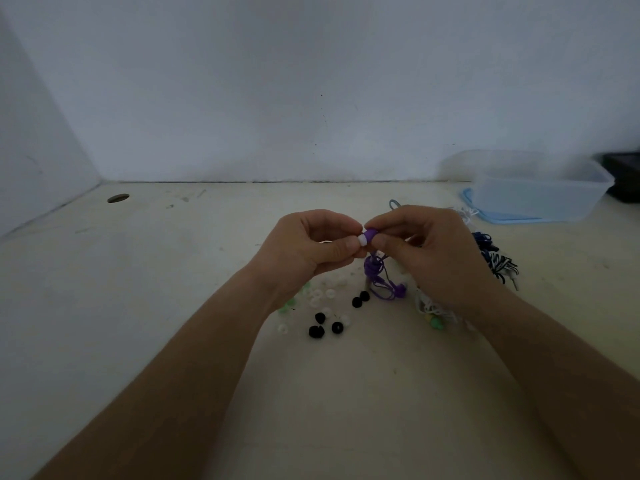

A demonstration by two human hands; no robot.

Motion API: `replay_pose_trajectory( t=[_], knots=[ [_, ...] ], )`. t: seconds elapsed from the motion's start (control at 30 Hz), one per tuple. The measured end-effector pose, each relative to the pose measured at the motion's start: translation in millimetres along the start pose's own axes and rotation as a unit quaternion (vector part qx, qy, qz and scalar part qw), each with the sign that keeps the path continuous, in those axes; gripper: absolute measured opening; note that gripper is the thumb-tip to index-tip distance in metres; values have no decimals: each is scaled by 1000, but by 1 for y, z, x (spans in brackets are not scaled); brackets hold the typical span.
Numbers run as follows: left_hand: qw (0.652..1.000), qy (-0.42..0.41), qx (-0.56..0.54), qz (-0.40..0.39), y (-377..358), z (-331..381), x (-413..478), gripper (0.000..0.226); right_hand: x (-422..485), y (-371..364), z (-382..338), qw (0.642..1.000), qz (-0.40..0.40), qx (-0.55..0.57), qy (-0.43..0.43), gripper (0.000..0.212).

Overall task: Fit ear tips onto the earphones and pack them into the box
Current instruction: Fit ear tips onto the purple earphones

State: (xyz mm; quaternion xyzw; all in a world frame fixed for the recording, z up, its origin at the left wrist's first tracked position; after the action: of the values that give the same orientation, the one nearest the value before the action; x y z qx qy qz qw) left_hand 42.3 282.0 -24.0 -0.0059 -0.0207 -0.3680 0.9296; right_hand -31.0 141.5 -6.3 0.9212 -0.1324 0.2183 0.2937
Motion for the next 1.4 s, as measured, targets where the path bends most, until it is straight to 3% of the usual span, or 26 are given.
replay_pose_trajectory(
  t=[0.4,0.8,1.4],
  knots=[
    [1000,-23,4,7,-2,1,1,20,-1,3,3,999,-3,43,-16,18],
    [999,-35,-19,-8,-5,2,3,26,-1,2,5,994,-22,104,-24,15],
    [999,-54,-4,4,-5,5,2,17,-2,4,0,997,4,76,-22,14]
  ],
)
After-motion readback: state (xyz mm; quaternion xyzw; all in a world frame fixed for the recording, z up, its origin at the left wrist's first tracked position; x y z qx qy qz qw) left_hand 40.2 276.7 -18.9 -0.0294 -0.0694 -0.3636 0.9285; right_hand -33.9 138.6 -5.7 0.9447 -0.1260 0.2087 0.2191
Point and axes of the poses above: each hand's wrist, its own x-axis towards the middle knuckle, its own y-axis out of the back of the hand, z = x × y, the point moved 7 cm from there along x, towards the middle knuckle, and after that the axes turned 5 degrees about -z, right-handed, at the moved point
